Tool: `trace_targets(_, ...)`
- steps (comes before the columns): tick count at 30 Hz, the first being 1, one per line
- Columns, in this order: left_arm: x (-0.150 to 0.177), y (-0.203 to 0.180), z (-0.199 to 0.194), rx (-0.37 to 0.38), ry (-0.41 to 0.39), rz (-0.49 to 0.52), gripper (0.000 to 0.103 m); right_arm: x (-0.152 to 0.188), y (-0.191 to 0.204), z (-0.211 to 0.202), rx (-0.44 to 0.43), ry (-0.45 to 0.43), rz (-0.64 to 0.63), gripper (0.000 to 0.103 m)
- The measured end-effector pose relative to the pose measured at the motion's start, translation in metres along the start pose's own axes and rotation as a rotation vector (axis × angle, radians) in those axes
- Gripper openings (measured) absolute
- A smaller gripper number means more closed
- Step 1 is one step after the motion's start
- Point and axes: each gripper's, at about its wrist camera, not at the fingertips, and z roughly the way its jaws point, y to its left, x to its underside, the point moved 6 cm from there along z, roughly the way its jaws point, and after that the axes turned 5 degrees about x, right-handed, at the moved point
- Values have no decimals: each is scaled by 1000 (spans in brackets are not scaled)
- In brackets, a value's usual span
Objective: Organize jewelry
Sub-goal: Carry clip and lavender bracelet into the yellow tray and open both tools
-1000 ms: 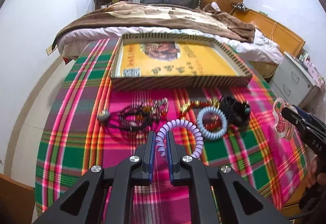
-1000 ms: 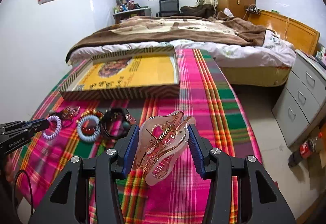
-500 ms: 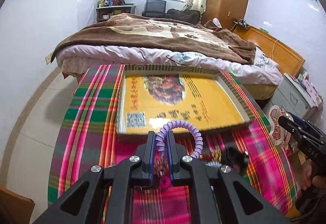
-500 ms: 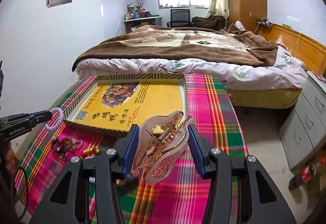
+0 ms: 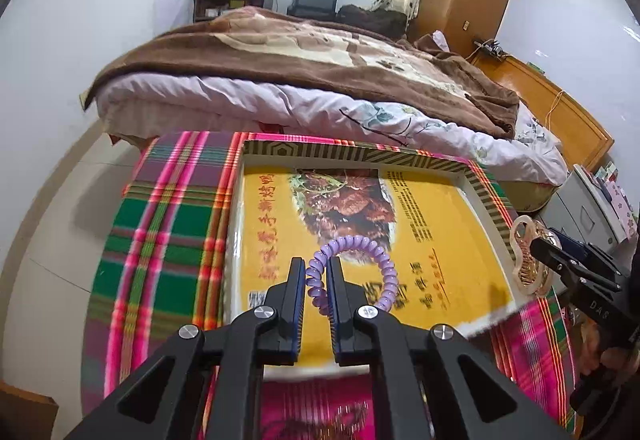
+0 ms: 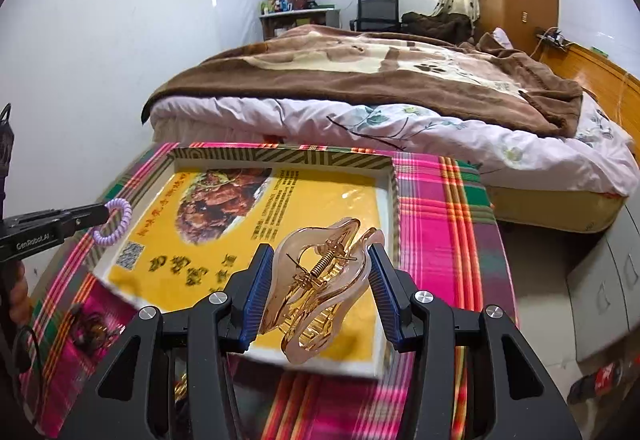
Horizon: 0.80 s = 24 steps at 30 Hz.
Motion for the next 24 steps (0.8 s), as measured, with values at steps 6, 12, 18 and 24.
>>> trace_targets(6, -12, 8, 40, -11, 50, -20, 11, -9, -1, 40, 12, 56, -24, 49)
trace_targets(12, -13, 14, 74, -30, 103, -30, 11, -12, -2, 64, 12, 83, -35, 49)
trace_targets(18, -12, 16, 87, -46, 120, -33, 11, -15, -2, 74, 17, 89, -38, 49)
trace_targets(24, -10, 16, 90, -51, 128, -39, 11, -16, 0, 75, 28, 85, -51, 49)
